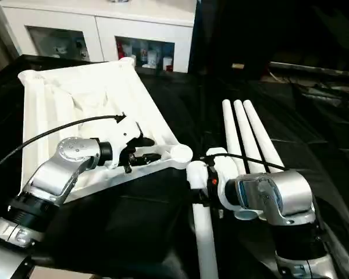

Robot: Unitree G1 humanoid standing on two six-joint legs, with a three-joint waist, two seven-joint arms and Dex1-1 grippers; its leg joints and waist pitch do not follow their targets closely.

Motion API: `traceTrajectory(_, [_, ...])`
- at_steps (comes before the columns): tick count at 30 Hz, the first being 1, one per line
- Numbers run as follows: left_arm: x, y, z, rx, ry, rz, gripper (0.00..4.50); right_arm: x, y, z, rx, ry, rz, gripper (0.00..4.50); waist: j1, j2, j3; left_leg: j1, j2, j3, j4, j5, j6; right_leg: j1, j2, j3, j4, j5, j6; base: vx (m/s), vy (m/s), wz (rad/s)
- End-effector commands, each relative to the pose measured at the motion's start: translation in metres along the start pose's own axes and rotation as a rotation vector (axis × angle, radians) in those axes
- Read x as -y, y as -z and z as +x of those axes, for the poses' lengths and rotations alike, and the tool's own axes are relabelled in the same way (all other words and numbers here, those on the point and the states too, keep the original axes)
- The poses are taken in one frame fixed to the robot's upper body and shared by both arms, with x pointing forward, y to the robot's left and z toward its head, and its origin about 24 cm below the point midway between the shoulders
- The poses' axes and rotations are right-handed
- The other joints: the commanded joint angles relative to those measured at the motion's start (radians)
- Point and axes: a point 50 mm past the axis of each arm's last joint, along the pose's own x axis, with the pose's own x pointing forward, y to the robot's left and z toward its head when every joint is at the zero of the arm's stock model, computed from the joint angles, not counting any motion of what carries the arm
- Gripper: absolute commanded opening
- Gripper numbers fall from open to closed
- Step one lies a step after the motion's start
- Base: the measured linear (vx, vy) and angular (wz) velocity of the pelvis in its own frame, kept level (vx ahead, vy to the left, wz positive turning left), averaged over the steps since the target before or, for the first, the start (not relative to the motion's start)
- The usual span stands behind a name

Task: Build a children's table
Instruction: Pick table leg

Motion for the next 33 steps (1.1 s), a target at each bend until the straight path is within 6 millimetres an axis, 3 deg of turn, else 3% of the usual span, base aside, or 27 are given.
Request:
traceTrajectory(1, [0.001, -0.001, -0.003, 0.004, 0.004, -0.006, 3.03, 0.005, 0.012, 0.009, -0.073, 0.018, 0.045, 3.26, 0.002, 0.004, -0.069, 0.018, 0.063, -0.038, -0.069, -0.166, -0.03, 0.048, -0.111, 0.071, -0.094, -0.331, -0.094, 0.0, 0.0, 0.0])
traceTrajectory(5, [0.001, -0.001, -0.004, 0.002, 0.006, -0.011, 3.37, 0.008, 0.017, 0.015, -0.084, 0.024, 0.082, 2.88, 0.0, 0.005, -0.066, 0.023, 0.063, -0.04, -0.072, -0.203, -0.037, 0.045, -0.11, 0.069, -0.102, -0.381, -0.081, 0.0, 0.0, 0.0])
traceTrajectory(8, [0.001, -0.001, -0.003, 0.002, 0.006, -0.012, 3.61, 0.01, 0.02, 0.017, -0.089, 0.02, 0.102, 2.64, -0.005, 0.005, -0.056, 0.041, 0.058, -0.045, -0.074, -0.297, -0.047, 0.038, -0.114, 0.061, -0.128, -0.551, -0.036, 0.0, 0.0, 0.0])
traceTrajectory(9, [0.001, -0.001, -0.003, 0.002, 0.006, -0.012, 3.78, 0.01, 0.02, 0.017, -0.089, 0.02, 0.102, 2.48, -0.005, 0.004, -0.058, 0.042, 0.059, -0.045, -0.074, -0.298, -0.048, 0.038, -0.114, 0.061, -0.129, -0.557, -0.03, 0.0, 0.0, 0.0])
traceTrajectory(16, [0.003, -0.001, -0.002, -0.001, 0.008, -0.019, 4.26, 0.01, 0.022, 0.021, -0.078, 0.014, 0.152, 2.11, -0.008, 0.006, -0.063, 0.035, 0.062, -0.049, -0.08, -0.281, -0.052, 0.042, -0.112, 0.062, -0.12, -0.485, -0.042, 0.0, 0.0, 0.0])
traceTrajectory(21, [0.001, -0.003, -0.004, 0.01, 0.002, -0.032, 4.5, 0.01, 0.012, 0.016, -0.021, -0.019, 0.197, 1.93, -0.013, 0.006, -0.064, 0.034, 0.062, -0.049, -0.08, -0.278, -0.051, 0.043, -0.112, 0.064, -0.118, -0.472, -0.052, 0.0, 0.0, 0.0])
traceTrajectory(22, [0.0, -0.004, -0.005, 0.019, 0.002, -0.047, 4.5, 0.011, -0.001, 0.008, 0.046, -0.065, 0.24, 1.92, -0.015, 0.01, -0.064, 0.035, 0.061, -0.049, -0.08, -0.277, -0.052, 0.042, -0.112, 0.064, -0.116, -0.464, -0.061, 0.0, 0.0, 0.0])
traceTrajectory(25, [0.0, -0.004, -0.007, 0.024, 0.003, -0.056, 4.5, 0.013, -0.014, -0.003, 0.113, -0.105, 0.267, 1.91, -0.016, 0.009, -0.066, 0.031, 0.063, -0.047, -0.079, -0.247, -0.048, 0.045, -0.111, 0.066, -0.109, -0.409, -0.082, 0.0, 0.0, 0.0])
traceTrajectory(33, [0.002, -0.005, -0.008, 0.04, 0.015, -0.082, 4.5, 0.022, -0.036, -0.031, 0.226, -0.138, 0.29, 1.91, -0.011, 0.012, -0.07, 0.027, 0.062, -0.039, -0.076, -0.17, -0.04, 0.053, -0.108, 0.071, -0.093, -0.292, -0.119, 0.0, 0.0, 0.0])
